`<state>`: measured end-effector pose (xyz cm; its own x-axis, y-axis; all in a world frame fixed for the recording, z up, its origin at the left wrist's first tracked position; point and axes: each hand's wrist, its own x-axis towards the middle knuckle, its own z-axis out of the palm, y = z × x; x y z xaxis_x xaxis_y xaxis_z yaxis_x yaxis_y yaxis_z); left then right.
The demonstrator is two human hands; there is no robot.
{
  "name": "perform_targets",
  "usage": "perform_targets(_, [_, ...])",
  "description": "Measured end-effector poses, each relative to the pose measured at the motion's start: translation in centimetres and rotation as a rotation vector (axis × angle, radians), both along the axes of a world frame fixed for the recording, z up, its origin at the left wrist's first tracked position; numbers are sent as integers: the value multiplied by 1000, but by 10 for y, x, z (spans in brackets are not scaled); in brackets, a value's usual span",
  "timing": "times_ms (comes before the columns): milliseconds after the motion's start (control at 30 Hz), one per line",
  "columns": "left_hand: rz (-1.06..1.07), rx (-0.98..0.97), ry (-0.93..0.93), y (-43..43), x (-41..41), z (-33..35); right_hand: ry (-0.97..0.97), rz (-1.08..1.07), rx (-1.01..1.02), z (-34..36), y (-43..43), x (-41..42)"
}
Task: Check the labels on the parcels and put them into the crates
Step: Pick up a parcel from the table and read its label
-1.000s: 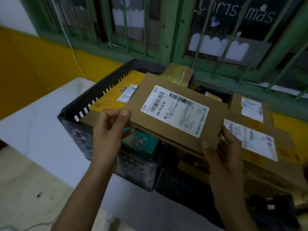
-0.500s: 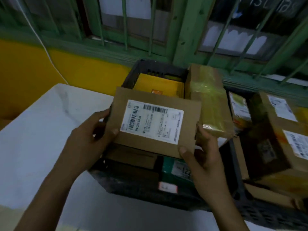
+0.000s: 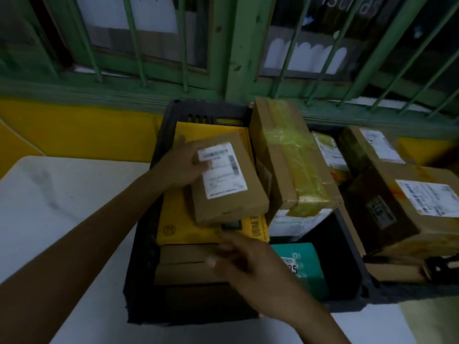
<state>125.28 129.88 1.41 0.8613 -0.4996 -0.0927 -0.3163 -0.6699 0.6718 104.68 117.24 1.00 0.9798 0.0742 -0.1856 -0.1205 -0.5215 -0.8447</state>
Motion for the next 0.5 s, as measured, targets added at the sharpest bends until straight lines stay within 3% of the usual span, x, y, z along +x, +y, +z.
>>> perform_targets(133, [-67,9,70,-8,-19,-21,1,30,-125,-3,2,9])
perform_targets(333, [-333,159,-18,-3,-30,-41,-78,7,-286,-7,-8,30])
perform_targets(500, [-240,211,-89,-29,8,-35,-57,-11,-414,-7,-21,51])
